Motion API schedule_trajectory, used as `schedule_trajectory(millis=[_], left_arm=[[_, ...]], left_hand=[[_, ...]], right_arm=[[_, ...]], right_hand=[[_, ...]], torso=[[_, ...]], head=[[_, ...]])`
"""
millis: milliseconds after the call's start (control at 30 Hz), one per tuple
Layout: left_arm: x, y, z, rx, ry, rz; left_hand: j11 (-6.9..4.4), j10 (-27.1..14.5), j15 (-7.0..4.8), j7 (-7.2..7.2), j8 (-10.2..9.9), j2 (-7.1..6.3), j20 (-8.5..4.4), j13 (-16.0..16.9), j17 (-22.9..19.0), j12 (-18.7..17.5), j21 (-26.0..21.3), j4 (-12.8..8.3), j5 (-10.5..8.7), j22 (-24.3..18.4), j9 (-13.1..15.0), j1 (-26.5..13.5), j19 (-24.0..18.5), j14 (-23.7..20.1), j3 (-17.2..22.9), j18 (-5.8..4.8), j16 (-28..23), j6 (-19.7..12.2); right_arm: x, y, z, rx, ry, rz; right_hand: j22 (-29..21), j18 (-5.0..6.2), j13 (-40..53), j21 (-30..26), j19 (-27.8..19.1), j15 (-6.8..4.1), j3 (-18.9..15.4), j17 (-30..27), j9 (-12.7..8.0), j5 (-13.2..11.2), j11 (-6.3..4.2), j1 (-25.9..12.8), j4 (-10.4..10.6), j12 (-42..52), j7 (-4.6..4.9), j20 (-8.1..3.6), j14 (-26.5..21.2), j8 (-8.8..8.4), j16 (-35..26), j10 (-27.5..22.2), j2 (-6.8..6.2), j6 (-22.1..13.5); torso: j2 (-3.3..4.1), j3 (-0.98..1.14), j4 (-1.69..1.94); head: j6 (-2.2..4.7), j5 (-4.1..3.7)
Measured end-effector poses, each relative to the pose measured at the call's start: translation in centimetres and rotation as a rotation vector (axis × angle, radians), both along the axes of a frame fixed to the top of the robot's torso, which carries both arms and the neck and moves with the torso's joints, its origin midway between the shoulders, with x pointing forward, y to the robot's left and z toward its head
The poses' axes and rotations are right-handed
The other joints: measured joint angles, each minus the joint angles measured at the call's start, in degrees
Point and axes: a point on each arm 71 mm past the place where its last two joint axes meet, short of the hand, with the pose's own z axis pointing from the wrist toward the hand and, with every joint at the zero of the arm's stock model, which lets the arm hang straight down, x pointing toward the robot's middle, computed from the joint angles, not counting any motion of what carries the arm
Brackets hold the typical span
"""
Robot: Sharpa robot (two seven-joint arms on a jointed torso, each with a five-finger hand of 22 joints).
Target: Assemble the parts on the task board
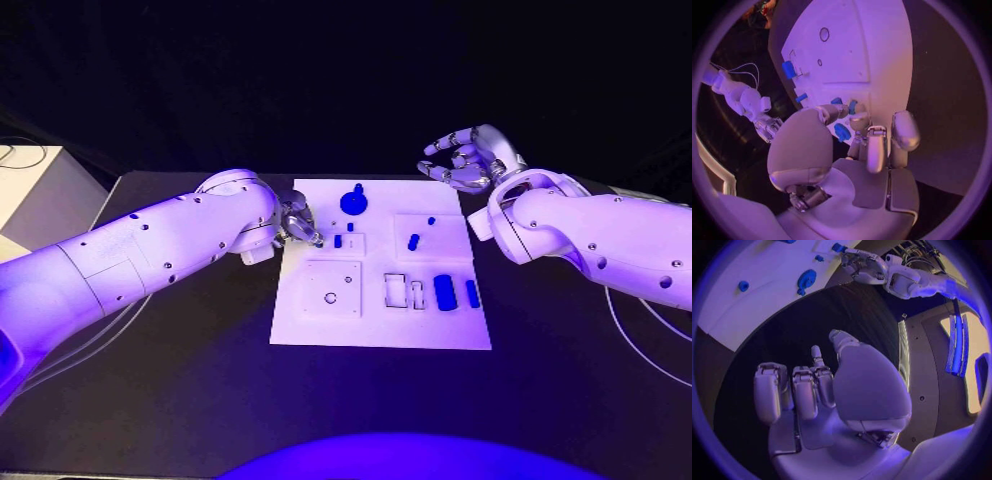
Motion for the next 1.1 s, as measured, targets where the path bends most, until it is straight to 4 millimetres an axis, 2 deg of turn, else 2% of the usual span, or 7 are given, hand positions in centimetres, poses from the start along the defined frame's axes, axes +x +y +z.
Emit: schedule_trajectory(millis=[533, 1100], left_arm=[[0.04, -0.19, 0.00, 0.017, -0.016, -0.009], [0.44, -0.68, -0.41, 0.030, -0.023, -0.005]], left_hand=[[0.00, 0.0, 0.00, -0.03, 0.0, 0.00, 0.00, -0.2, 0.0, 0.0, 0.0, 0.0, -0.03, 0.0, 0.0, 0.0, 0.0, 0.0, 0.0, 0.00, 0.0, 0.1], [0.18, 0.2, 0.01, -0.65, 0.4, 0.38, 0.00, -0.6, 0.0, -0.4, 0.0, 0.0, -0.47, -0.1, 0.1, -0.4, 0.0, 0.0, 0.0, 0.00, 0.0, 1.5]], right_arm=[[0.00, -0.01, 0.00, 0.000, 0.000, 0.000], [-0.03, 0.08, 0.00, 0.000, 0.001, 0.003]], right_hand=[[0.0, 0.00, 0.0, 0.0, 0.0, 0.00, 0.3, 0.0, 0.0, 0.0, 0.00, 0.0, 0.0, 0.0, 0.00, 0.00, 0.0, 0.00, 0.0, 0.0, 0.00, 0.0], [0.0, 0.00, 0.0, 0.0, 0.0, 0.00, 0.3, 0.0, 0.0, 0.0, 0.00, 0.0, 0.0, 0.0, 0.00, 0.00, 0.0, 0.00, 0.0, 0.0, 0.00, 0.0]], torso=[[-0.03, 0.00, 0.01], [0.09, -0.04, -0.07]], head=[[-0.03, 0.01], [-0.52, -0.26]])
